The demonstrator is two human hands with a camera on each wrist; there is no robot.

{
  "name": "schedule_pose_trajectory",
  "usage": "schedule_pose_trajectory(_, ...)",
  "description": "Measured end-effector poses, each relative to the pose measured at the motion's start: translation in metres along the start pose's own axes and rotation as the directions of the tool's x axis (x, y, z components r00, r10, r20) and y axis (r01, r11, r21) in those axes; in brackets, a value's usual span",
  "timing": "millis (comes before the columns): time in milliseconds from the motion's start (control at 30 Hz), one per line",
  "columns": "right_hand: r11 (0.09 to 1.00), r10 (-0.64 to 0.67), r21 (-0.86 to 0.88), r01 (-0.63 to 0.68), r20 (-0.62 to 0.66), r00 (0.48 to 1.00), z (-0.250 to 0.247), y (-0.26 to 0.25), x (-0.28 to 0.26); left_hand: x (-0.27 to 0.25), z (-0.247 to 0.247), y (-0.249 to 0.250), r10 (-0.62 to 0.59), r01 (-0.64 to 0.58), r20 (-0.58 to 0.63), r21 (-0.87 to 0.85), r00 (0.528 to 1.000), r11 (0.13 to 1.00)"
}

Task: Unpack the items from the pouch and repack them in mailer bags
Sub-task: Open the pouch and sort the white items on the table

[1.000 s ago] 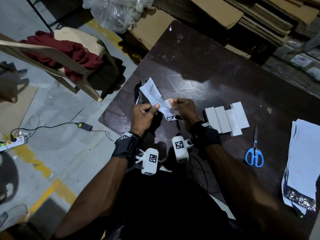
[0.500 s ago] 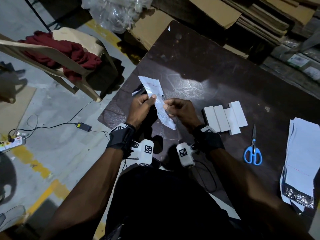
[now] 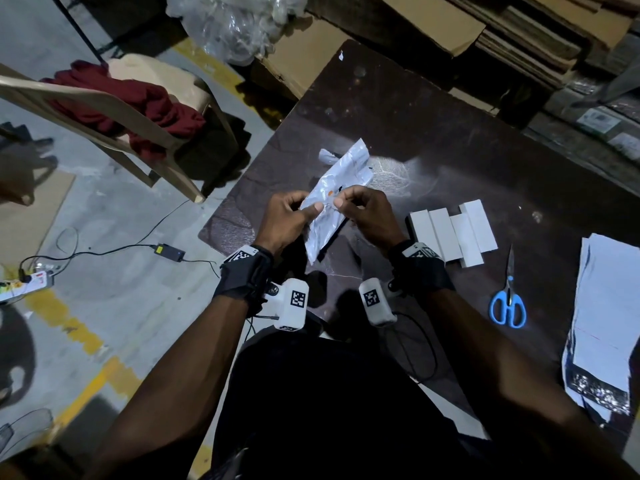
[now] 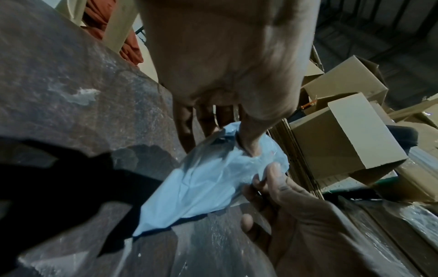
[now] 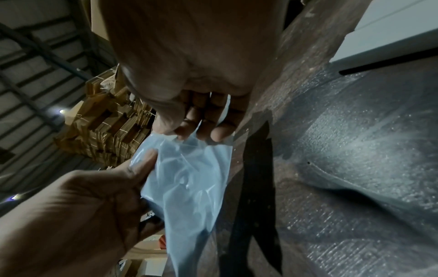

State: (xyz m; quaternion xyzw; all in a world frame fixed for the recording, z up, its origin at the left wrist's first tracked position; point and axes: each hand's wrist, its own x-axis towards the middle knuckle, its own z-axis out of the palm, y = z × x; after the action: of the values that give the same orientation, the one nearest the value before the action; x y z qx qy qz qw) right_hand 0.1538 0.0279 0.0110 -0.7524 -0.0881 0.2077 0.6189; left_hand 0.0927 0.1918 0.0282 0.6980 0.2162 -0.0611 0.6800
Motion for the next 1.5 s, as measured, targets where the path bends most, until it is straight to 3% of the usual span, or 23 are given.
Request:
schedule_pose_trajectory(333,0.970,0.078,-0.222,-0.100,-0.107,0.991,-0.018,0.005,0.008,0.020,-0.014,-0.009,-0.066,0.086,-0.147,0.136,0.987,0.987)
schedule_pose_trajectory(467,0.978,0.134,-0.128,-0.164,-0.218,0.967,-0.058,0.001,0.007,0.021,-0.058,-0.028,-0.106,0.160,-0.270,0.186,0.957,0.969)
schedule_pose_trajectory(533,0.979,0.165,-0.082,-0.184,-0.201,0.966,-0.075,-0.001,0.008,0.022,-0.075,-0.035,-0.118,0.176,-0.308,0.166,0.944,0.970)
schedule_pose_trajectory(667,0.984,0.144,-0.082,-0.155,-0.126,0.981,-0.079,-0.001,0.010,0.017,-0.078,-0.040,-0.248,0.249,-0.230,-0.028,0.941,0.968)
schedule_pose_trajectory(800,0.991,0.096,-0.083,-0.104,-0.094,0.991,-0.065,0.003,0.017,0.009,-0.069,-0.053,-0.289,0.301,-0.164,0.057,0.943,0.952)
schedule_pose_trajectory(900,0.978,0.071,-0.189,-0.090,-0.104,0.992,-0.056,0.011,0.031,0.004,-0.064,-0.062,-0.278,0.292,-0.170,0.062,0.945,0.954)
schedule_pose_trajectory(967,0.930,0.039,-0.356,-0.087,-0.141,0.989,-0.051,0.017,0.045,0.002,-0.064,-0.067,-0.276,0.294,-0.188,0.077,0.943,0.953)
schedule_pose_trajectory(1033,0.783,-0.004,-0.614,-0.104,-0.173,0.985,-0.045,0.021,0.057,-0.001,-0.065,-0.072,-0.268,0.289,-0.207,0.081,0.941,0.954)
schedule_pose_trajectory(1100,0.639,-0.033,-0.760,-0.117,-0.179,0.983,-0.036,0.025,0.064,-0.003,-0.066,-0.074,-0.254,0.280,-0.231,0.088,0.939,0.956)
schedule_pose_trajectory(1300,0.451,-0.043,-0.892,-0.016,-0.040,0.998,-0.010,0.041,0.065,-0.007,-0.067,-0.072,-0.232,0.257,-0.258,0.068,0.938,0.964)
schedule_pose_trajectory(1500,0.413,-0.033,-0.911,0.011,-0.003,0.999,-0.003,0.043,0.060,-0.007,-0.069,-0.068,-0.217,0.235,-0.284,0.033,0.934,0.971)
